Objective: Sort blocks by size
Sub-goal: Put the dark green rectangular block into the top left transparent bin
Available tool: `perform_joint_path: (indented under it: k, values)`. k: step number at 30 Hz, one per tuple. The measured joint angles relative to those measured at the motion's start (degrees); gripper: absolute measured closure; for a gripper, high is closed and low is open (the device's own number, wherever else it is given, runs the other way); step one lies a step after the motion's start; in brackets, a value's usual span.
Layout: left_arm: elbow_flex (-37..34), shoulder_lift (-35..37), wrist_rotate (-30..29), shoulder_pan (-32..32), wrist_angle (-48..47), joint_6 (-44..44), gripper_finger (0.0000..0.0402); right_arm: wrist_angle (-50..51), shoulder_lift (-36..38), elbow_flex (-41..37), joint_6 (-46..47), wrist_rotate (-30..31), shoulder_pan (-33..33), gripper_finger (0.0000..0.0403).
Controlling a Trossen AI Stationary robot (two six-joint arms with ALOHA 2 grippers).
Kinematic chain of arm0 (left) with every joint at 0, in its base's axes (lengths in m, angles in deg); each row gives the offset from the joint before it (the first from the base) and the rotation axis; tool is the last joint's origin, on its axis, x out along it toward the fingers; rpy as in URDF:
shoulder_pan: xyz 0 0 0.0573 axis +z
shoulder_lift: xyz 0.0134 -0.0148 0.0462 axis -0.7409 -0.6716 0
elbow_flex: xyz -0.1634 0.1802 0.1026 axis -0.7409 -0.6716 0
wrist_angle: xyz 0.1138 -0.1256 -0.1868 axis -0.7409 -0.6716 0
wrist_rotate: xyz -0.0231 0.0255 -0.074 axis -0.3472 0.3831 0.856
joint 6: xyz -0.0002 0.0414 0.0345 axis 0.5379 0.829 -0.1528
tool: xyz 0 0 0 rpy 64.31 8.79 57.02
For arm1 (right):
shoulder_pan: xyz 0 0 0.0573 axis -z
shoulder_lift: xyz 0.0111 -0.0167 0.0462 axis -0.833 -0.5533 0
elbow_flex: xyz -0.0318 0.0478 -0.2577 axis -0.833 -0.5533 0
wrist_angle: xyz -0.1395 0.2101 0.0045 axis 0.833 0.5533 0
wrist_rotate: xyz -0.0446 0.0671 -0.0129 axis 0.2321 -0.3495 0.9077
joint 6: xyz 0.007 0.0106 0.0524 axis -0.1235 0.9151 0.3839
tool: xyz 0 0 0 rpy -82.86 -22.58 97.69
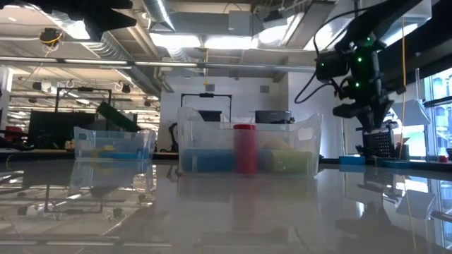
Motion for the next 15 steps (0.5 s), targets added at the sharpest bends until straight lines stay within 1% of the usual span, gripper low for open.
perform_joint_path:
  k: [4, 8, 10, 15]
  values:
    - [0.0, -0.01, 0.0, 0.0, -0.07, -0.03, 0.0203, -5.46, 0.0, -2.92, -2.7, -2.06, 1.61, 0.0338]
    - [0.0, -0.01, 0.0, 0.0, -0.11, 0.21, 0.0203, -9.27, 0.0, -5.88, -3.6, -0.58, 3.68, 0.0391]
    - [0.0, -0.01, 0.0, 0.0, -0.34, 0.21, 0.0203, -10.83, -0.02, -6.45, -3.98, 0.47, 3.86, 0.0397]
    - [0.0, -0.03, 0.0, 0.0, -0.39, 0.33, 0.0203, -13.75, -0.04, -6.89, -3.93, 0.39, 3.84, 0.0386]
